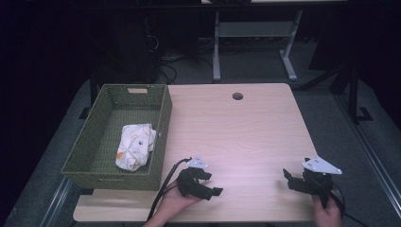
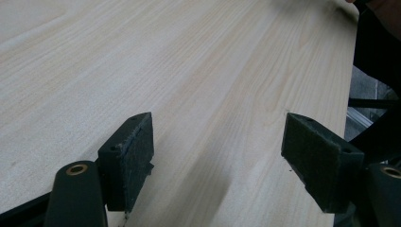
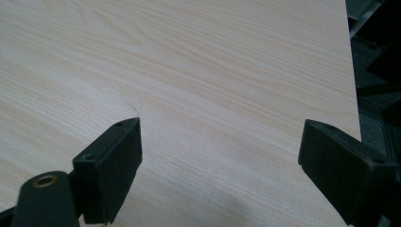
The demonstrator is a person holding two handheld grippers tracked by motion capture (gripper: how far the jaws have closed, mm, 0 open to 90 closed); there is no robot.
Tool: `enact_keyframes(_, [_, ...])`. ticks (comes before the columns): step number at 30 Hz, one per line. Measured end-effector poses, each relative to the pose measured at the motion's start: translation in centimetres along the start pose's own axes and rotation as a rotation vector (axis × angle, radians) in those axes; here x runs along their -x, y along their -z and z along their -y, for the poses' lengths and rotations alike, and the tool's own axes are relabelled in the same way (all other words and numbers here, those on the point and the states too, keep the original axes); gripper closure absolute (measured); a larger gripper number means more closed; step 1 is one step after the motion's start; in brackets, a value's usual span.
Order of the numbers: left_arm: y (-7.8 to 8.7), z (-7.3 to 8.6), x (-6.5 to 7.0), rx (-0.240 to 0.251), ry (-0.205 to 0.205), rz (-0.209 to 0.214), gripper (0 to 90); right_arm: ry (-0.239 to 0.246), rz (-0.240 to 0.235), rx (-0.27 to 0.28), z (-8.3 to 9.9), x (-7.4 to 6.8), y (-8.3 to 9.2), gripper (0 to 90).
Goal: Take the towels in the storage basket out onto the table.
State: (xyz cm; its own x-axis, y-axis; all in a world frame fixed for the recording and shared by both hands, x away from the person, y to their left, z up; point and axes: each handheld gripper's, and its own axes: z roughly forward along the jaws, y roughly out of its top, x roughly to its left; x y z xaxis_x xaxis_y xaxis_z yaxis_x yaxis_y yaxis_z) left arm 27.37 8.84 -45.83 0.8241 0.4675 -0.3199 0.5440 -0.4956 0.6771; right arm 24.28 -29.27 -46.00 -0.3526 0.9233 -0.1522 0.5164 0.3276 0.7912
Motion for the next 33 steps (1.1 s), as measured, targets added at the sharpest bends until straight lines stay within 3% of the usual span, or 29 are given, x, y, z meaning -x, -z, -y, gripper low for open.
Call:
enact_keyframes(5, [-0.2,-0.4,0.1,-0.045,-0.005,0.025,25.7,-0.016,0.007,0.001,0.1,0.1,0.1,13.9])
enact_keyframes(10, [0.5,-1.8,0.5,-0.05,-0.032,0.042,25.7,-0.028,0.015,0.006,0.2,0.3,0.3,13.9])
enact_keyframes(12, [1.0,-2.5,0.4,-0.076,-0.04,0.05,25.6,-0.025,0.014,0.0,0.2,0.3,0.2,13.9])
enact_keyframes(19, [4.2,-5.6,-0.8,-0.056,-0.023,0.072,25.3,-0.017,0.011,-0.007,0.1,-0.1,0.1,13.9])
enact_keyframes(23, [5.5,-6.8,-1.0,-0.047,-0.024,0.098,25.3,-0.015,0.013,-0.007,0.1,-0.1,0.1,13.9])
enact_keyframes(25, [6.1,-7.4,-1.2,-0.045,-0.028,0.087,25.3,-0.018,0.014,-0.009,0.1,-0.1,0.1,13.9])
enact_keyframes(33, [8.3,-9.2,-2.2,-0.029,-0.001,0.11,24.7,-0.019,0.014,-0.01,0.1,-0.2,0.2,13.9])
